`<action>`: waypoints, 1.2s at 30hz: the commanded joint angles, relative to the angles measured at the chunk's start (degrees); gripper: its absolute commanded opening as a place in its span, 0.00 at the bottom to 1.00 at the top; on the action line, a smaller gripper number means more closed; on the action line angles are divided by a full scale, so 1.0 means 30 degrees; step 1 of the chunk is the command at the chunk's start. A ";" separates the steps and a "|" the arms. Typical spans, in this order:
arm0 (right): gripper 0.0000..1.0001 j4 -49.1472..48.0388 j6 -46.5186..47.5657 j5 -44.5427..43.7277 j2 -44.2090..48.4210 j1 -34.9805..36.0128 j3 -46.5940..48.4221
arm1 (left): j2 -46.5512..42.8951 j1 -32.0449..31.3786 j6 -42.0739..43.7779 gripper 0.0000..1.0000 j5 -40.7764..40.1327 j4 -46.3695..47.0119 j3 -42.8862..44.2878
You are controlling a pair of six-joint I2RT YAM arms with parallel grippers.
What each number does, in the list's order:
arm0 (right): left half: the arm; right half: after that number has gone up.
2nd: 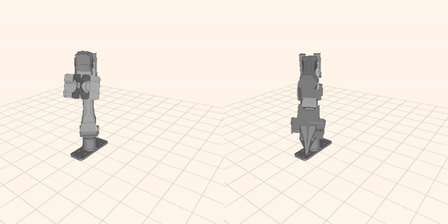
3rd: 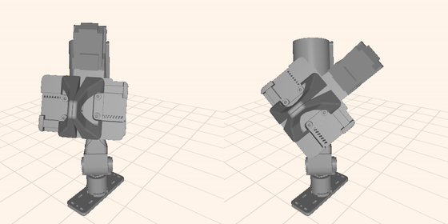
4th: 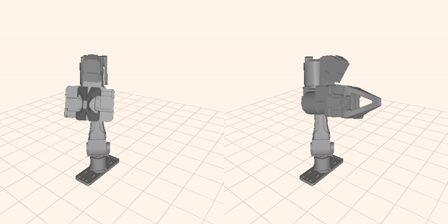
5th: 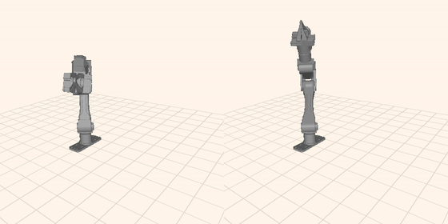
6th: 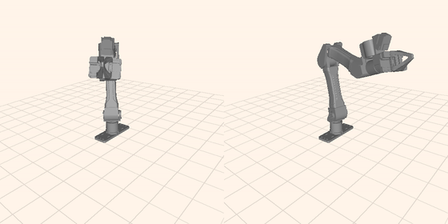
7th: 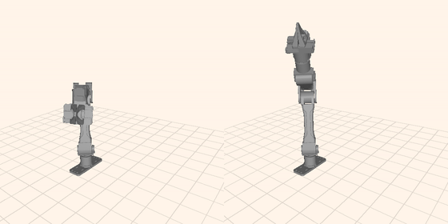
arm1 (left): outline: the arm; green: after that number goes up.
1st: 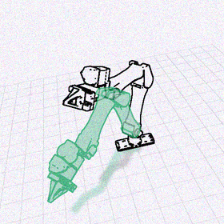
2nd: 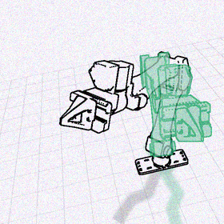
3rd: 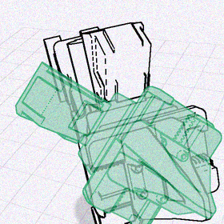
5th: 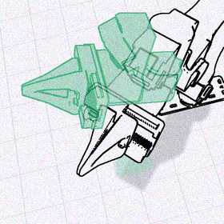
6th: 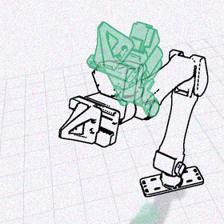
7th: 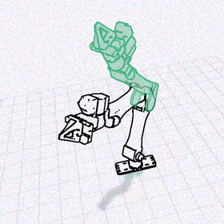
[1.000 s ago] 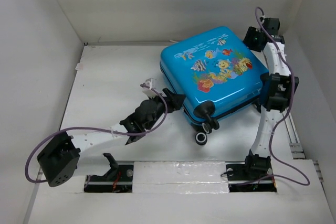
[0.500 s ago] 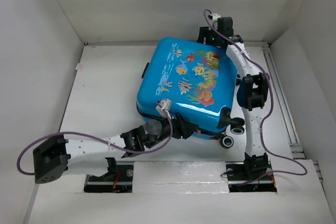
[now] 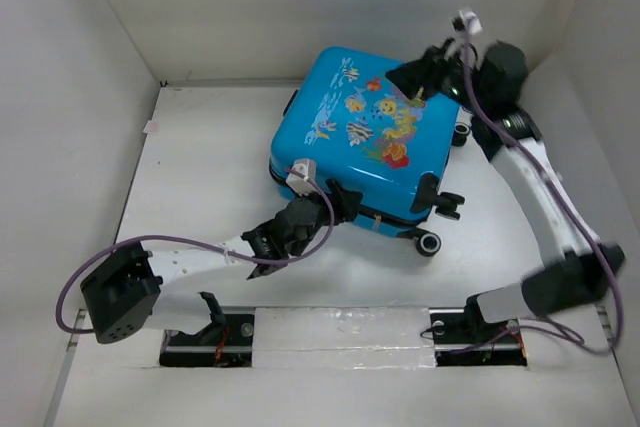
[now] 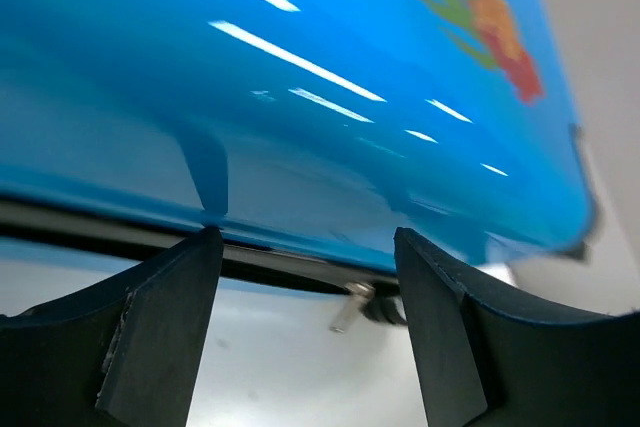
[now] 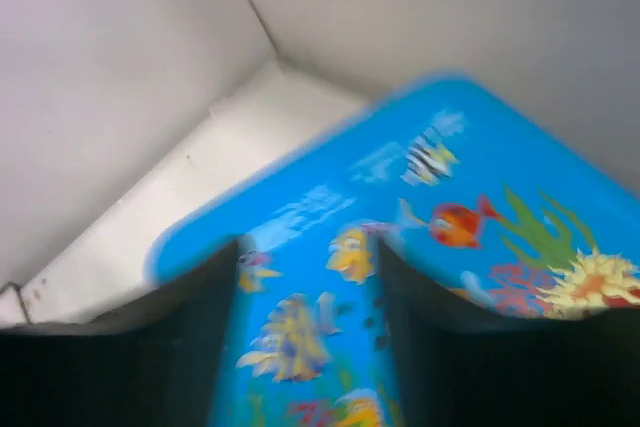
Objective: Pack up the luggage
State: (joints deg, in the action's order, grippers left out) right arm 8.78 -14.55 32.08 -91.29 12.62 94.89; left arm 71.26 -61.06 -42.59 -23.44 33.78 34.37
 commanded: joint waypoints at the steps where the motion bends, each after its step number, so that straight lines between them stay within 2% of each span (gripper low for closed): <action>1: 0.45 -0.3506 0.0335 -0.0401 0.5510 0.0591 -0.6984 | 0.0153 0.1132 0.1218 0.66 -0.2355 -0.0215 0.0321; 2: 0.29 -0.4062 0.0337 -0.1017 0.7179 0.1090 -0.8964 | 0.0151 0.1134 0.1218 0.66 -0.2352 -0.0215 0.0321; 3: 0.19 -0.5373 -0.0359 -0.1604 1.0531 0.1733 -1.0985 | -0.0139 0.1134 0.1044 0.66 -0.1946 -0.0215 0.0321; 4: 0.03 -0.6488 -0.1178 -0.3060 1.3871 0.3335 -1.4863 | -0.0548 0.1134 0.1042 0.64 -0.1478 -0.0215 0.0118; 5: 0.00 -0.6499 -0.1186 -0.3944 1.3905 0.4192 -1.6845 | -0.0552 0.1134 0.0839 0.64 -0.1299 -0.0215 0.0116; 6: 0.00 -0.7370 -0.2057 -0.4852 1.7124 0.5013 -1.8692 | -0.0842 0.1134 0.0837 0.64 -0.1123 -0.0215 -0.0232; 8: 0.00 -0.7001 -0.2736 -0.7539 2.0131 0.6768 -2.2874 | -0.1663 0.0491 0.0837 0.64 -0.1122 0.0046 -0.0761; 10: 0.00 -0.5542 -0.3582 -0.8577 2.4162 0.7479 -2.4854 | -0.2305 0.0257 0.0837 0.63 -0.1122 0.0049 -0.1404; 13: 0.03 -0.5852 -0.4816 -0.9195 2.8068 0.8300 -2.8138 | -0.2661 0.0255 0.0837 0.63 -0.0653 0.0049 -0.2050; 15: 0.06 -0.4863 -0.4819 -1.1000 2.8872 0.8710 -2.8786 | -0.3215 0.0255 0.0837 0.63 -0.0653 0.0049 -0.2316; 17: 0.12 -0.3316 -0.4819 -1.2588 2.9052 0.8712 -2.8789 | -0.3479 0.0255 0.0837 0.63 -0.0653 0.0049 -0.2550; 18: 0.12 -0.2958 -0.5051 -1.3901 2.8878 0.8712 -2.8789 | -0.3655 0.0255 0.0837 0.63 -0.0653 -0.0154 -0.2724; 22: 0.26 -0.2137 -0.5607 -1.5785 2.7648 0.8712 -2.8351 | -0.3833 0.0255 0.0837 0.63 -0.0653 -0.0156 -0.2902; 25: 0.34 -0.0294 -0.7479 -1.7655 2.6476 0.8712 -2.8174 | -0.4009 0.0255 0.0837 0.63 -0.0653 0.0018 -0.3078; 29: 0.47 0.0034 -0.8597 -1.8218 2.6034 0.8712 -2.8174 | -0.3806 0.0255 0.0837 0.62 -0.0186 0.0514 -0.3428; 30: 0.53 -0.0227 -0.8599 -1.8221 2.6034 0.8712 -2.8348 | -0.3804 0.0255 0.0837 0.62 -0.0184 0.0749 -0.3429; 34: 0.58 -0.1167 -0.8189 -1.8221 2.6268 0.8712 -2.8613 | -0.3219 0.0255 0.0837 0.62 0.0285 0.0928 -0.3429; 36: 0.53 -0.0264 -0.8741 -1.8221 2.6444 0.8712 -2.8381 | -0.3218 0.0255 0.0837 0.62 0.0490 0.0928 -0.3429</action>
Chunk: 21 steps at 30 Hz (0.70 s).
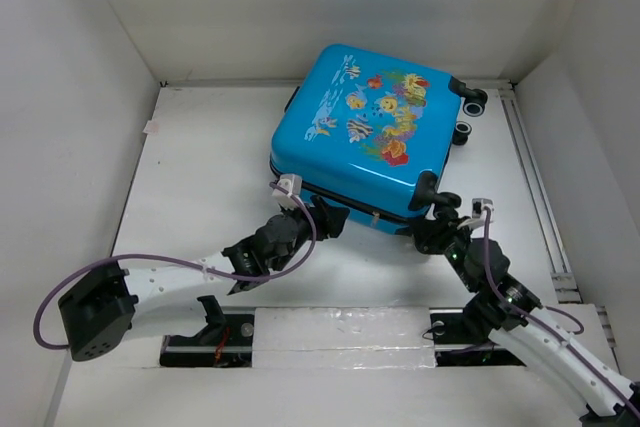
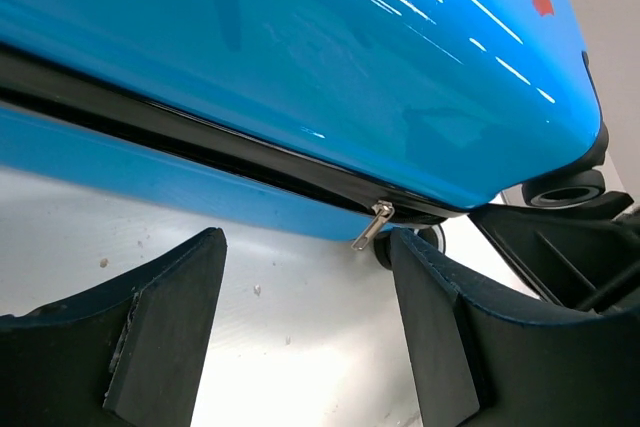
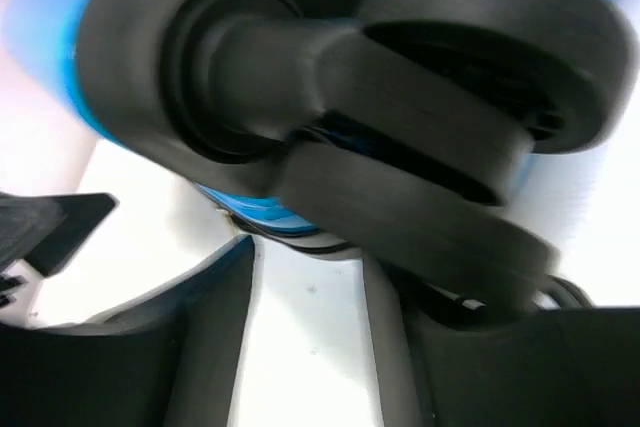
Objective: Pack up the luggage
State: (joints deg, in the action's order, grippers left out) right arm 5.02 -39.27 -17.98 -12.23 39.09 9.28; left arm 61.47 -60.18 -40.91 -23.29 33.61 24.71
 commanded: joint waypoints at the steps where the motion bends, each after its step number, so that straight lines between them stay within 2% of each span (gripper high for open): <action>1: 0.43 0.1603 -0.0911 -0.1537 0.0092 -0.0110 0.0159 | 0.0046 -0.0037 0.0276 0.62 0.0439 0.0986 -0.0209; 3: 0.45 0.2517 -0.1967 -0.1537 0.0764 -0.0110 -0.0044 | 0.0046 -0.0037 0.0102 0.62 0.0439 0.1189 -0.0209; 7: 0.63 0.0968 -0.2204 -0.2236 0.0971 -0.0110 -0.0954 | 0.0046 -0.0037 -0.0076 0.61 0.0439 0.1455 -0.0385; 10: 0.70 -0.0350 -0.1563 -0.2970 -0.1015 -0.0110 -0.0606 | 0.0046 -0.0037 -0.0076 0.61 0.0673 0.1455 -0.0385; 15: 0.76 -0.5967 0.2213 0.0331 -0.6630 -0.0286 0.0247 | 0.0220 -0.0037 -0.0252 0.60 0.0849 0.1689 -0.0385; 16: 0.76 -0.8067 0.3264 0.0802 -0.7400 -0.0286 0.0247 | 0.0222 -0.0037 -0.0252 0.60 0.1052 0.1863 -0.0385; 18: 0.76 -0.9603 0.3973 0.2235 -0.8866 -0.0286 0.0247 | 0.0427 -0.0037 -0.0252 0.59 0.1054 0.1865 -0.0385; 19: 0.73 -1.1468 0.4934 0.3199 -1.0323 -0.0286 0.0247 | 0.0427 -0.0037 -0.0455 0.59 0.1054 0.1865 -0.0385; 21: 0.72 -1.2362 0.5118 0.5130 -1.1708 -0.0286 0.0917 | 0.0427 -0.0037 -0.0457 0.59 0.1054 0.1865 -0.0590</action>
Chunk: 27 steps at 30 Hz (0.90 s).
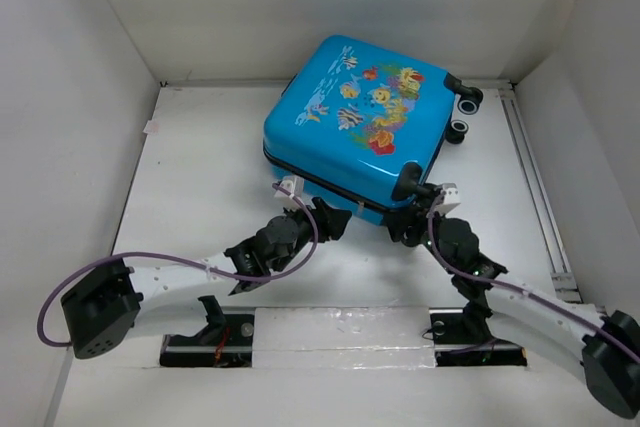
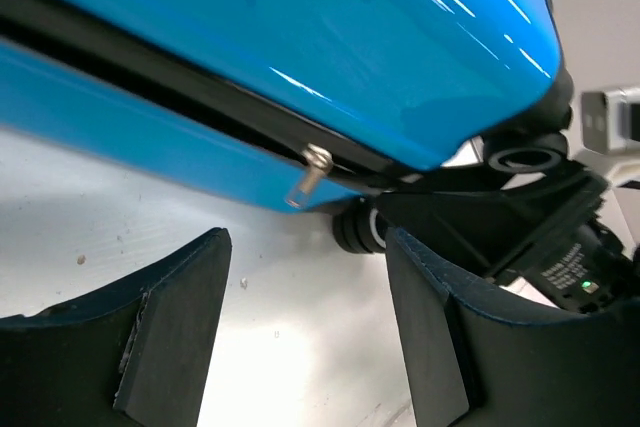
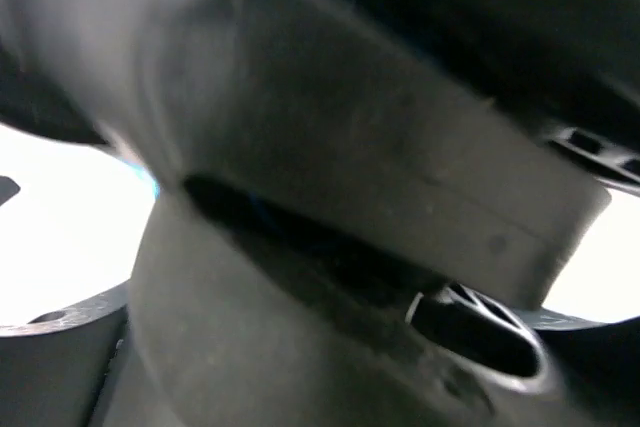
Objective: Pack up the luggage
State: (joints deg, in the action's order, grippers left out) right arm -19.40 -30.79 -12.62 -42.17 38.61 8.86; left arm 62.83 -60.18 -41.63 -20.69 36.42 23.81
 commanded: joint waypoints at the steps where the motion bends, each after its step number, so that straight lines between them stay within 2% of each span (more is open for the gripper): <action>1: 0.70 -0.4662 0.2293 0.3996 -0.2864 -0.0126 0.1059 | -0.0025 -0.0037 -0.0216 0.59 -0.0074 0.0925 -0.0291; 2: 0.68 -0.5073 0.2293 0.4234 -0.3166 0.0048 0.1262 | -0.0228 -0.0037 -0.0216 0.59 -0.0077 0.0925 -0.0494; 4: 0.68 -0.5077 0.1797 0.2369 -0.3169 0.1013 0.1003 | -0.0491 -0.0037 -0.0421 0.57 -0.0865 0.0722 -0.0699; 8: 0.68 -0.5280 0.0596 0.1512 -0.0396 0.1251 -0.0782 | -0.0874 -0.0037 -0.0626 0.56 -0.2213 -0.0303 -0.0701; 12: 0.68 -0.5108 0.0037 0.0054 0.1775 0.1251 -0.2629 | -0.0874 -0.0037 -0.0247 0.56 -0.3531 0.0013 -0.0264; 15: 0.68 -0.5106 0.0563 -0.2116 0.2425 0.1251 -0.2837 | 0.0207 0.1016 -0.0451 0.55 -0.2570 0.0746 0.0146; 20: 0.65 -0.5575 0.3695 -0.2121 0.1697 0.0521 -0.1316 | 0.1262 0.1018 -0.0451 0.55 -0.1835 0.2124 0.0822; 23: 0.62 -0.5983 0.4401 -0.0604 0.1199 -0.1029 -0.1138 | 0.1673 0.1018 -0.0246 0.55 -0.1661 0.2126 0.1027; 24: 0.60 -0.6188 0.4402 0.1462 0.1196 -0.2310 -0.0935 | 0.1675 0.1018 -0.0246 0.55 -0.1659 0.2126 0.1027; 27: 0.56 -0.8264 0.4139 0.4316 0.0173 -0.3813 -0.1546 | 0.1675 0.1018 -0.0246 0.54 -0.1659 0.2126 0.0851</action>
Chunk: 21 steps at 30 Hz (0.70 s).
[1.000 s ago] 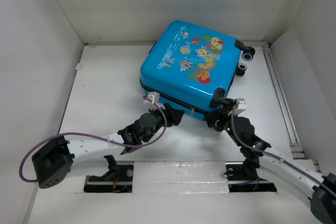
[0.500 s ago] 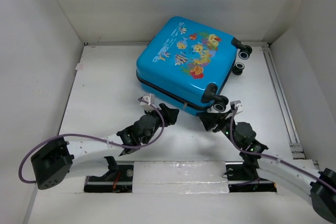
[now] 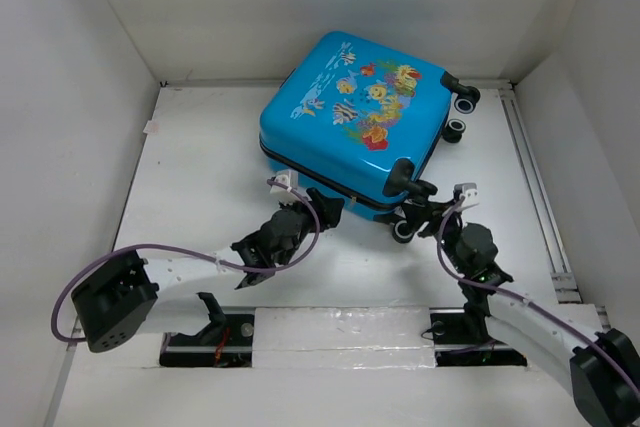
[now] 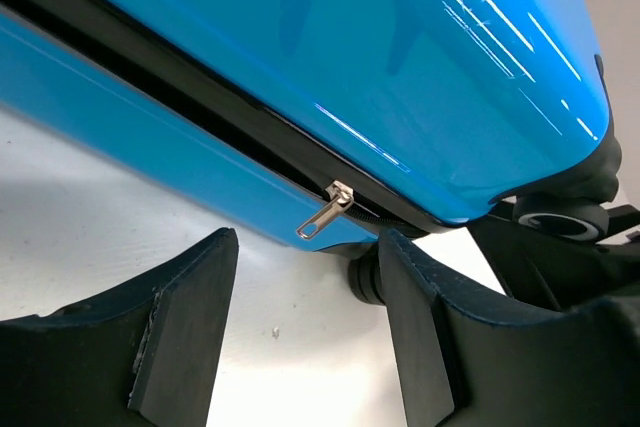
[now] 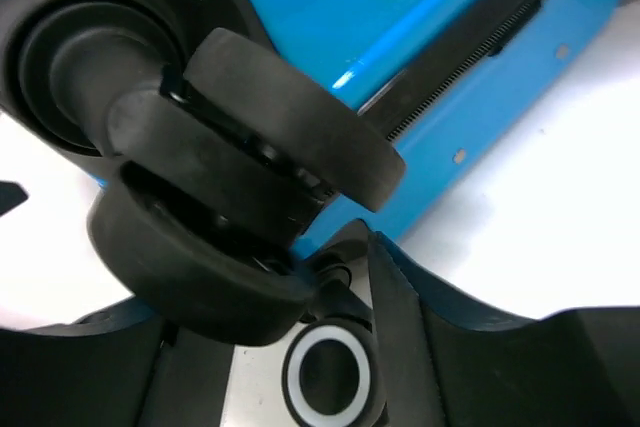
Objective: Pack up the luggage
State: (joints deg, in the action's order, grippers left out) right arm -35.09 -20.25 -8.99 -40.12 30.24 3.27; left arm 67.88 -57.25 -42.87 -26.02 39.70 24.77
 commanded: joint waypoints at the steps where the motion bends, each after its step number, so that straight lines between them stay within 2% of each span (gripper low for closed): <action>1: 0.50 -0.3648 0.0453 0.4072 -0.0804 -0.1607 -0.0089 | 0.0166 0.0042 0.0170 0.54 0.0119 0.1033 0.0531; 5: 0.39 -0.4971 0.0276 0.6362 -0.2444 -0.2287 0.0373 | 0.0343 0.0042 0.0170 0.54 0.0119 0.1033 0.0531; 7: 0.39 -0.5615 0.0276 0.7242 -0.3265 -0.2287 0.0376 | 0.0343 0.0042 0.0344 0.54 0.0119 0.1033 0.0705; 8: 0.42 -0.5617 0.0276 0.7449 -0.3442 -0.2026 0.0376 | 0.0517 0.0042 0.0345 0.54 0.0119 0.1033 0.0707; 11: 0.42 -0.5998 -0.0104 0.7161 -0.3444 -0.1644 -0.0091 | 0.0695 0.0042 0.0345 0.54 0.0295 0.1033 0.0707; 15: 0.45 -0.5650 -0.0515 0.6426 -0.1808 -0.1642 -0.1060 | 0.0695 0.0042 0.0345 0.54 0.0469 0.1209 0.0707; 16: 0.45 -0.5270 -0.0515 0.6223 -0.0585 -0.1642 -0.1292 | 0.0695 0.0042 0.0345 0.54 0.0470 0.1209 0.0707; 21: 0.48 -0.1548 -0.0515 0.4850 0.2676 -0.1466 -0.1294 | 0.0695 0.0042 0.0345 0.54 0.0470 0.1209 0.0707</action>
State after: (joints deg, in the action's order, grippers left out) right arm -39.31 -21.26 8.29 -36.23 25.21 1.89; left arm 70.11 -57.25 -42.48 -24.99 40.95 24.80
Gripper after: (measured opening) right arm 0.480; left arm 0.537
